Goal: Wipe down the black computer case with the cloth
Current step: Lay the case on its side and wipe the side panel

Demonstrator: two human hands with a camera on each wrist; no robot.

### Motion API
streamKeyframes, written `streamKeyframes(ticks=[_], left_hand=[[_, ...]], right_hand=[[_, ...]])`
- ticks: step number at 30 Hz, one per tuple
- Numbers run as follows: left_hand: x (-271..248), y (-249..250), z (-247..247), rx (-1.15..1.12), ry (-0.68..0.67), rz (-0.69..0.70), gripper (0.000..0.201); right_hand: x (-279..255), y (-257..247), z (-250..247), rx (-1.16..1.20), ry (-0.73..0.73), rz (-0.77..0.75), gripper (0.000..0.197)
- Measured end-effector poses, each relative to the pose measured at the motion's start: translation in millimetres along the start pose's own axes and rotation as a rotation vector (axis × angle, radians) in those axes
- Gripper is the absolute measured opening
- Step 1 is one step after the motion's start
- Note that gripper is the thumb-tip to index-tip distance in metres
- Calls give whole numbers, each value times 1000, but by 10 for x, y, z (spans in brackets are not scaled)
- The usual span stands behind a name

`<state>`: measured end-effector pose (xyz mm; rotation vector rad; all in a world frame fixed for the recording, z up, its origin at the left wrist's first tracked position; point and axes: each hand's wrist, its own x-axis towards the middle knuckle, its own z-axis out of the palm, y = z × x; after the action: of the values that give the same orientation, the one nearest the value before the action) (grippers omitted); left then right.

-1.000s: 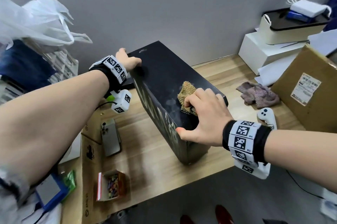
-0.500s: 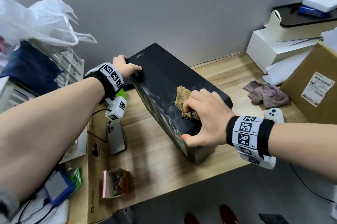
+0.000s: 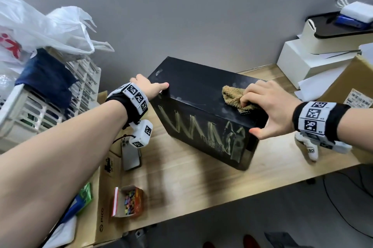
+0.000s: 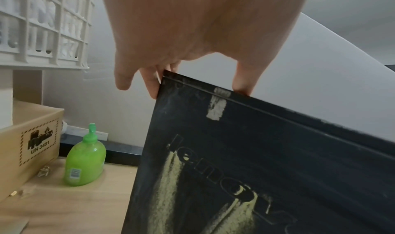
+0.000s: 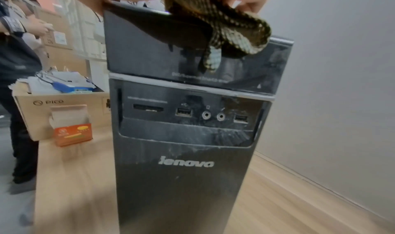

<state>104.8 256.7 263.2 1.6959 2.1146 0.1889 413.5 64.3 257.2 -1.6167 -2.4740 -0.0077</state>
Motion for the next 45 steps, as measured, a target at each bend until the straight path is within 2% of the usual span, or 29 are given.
streamKeyframes(ticks=[5, 9, 12, 23, 25, 29, 31, 34, 39, 42, 45], left_hand=[[-231, -28, -16, 93, -38, -56, 120], [-478, -5, 1, 64, -76, -83, 105], [-601, -32, 29, 39, -90, -84, 109], [-965, -123, -13, 111, -107, -64, 100], [-989, -179, -11, 86, -109, -77, 102], [-1034, -330, 76, -32, -93, -107, 106], [-1055, -404, 135, -150, -59, -156, 119], [-1047, -485, 184, -266, -31, -198, 134], [-989, -556, 256, -411, -8, -162, 111], [-994, -592, 300, -459, 11, -122, 108], [-982, -613, 288, -476, -25, -66, 106]], right_hand=[[-79, 266, -51, -60, -24, -50, 64], [-134, 434, -74, -114, -35, -75, 67], [-184, 520, -108, -145, -42, -72, 69], [-283, 407, -108, -108, 28, 19, 57], [-303, 378, -69, -67, 57, 82, 53], [-297, 294, 77, 124, 223, 335, 34], [-278, 268, 142, 191, 286, 448, 25], [-276, 229, 180, 266, 304, 597, 23], [-265, 48, 181, 255, 284, 807, 33], [-245, -33, 181, 270, 214, 904, 39], [-215, -34, 188, 283, 198, 930, 37]])
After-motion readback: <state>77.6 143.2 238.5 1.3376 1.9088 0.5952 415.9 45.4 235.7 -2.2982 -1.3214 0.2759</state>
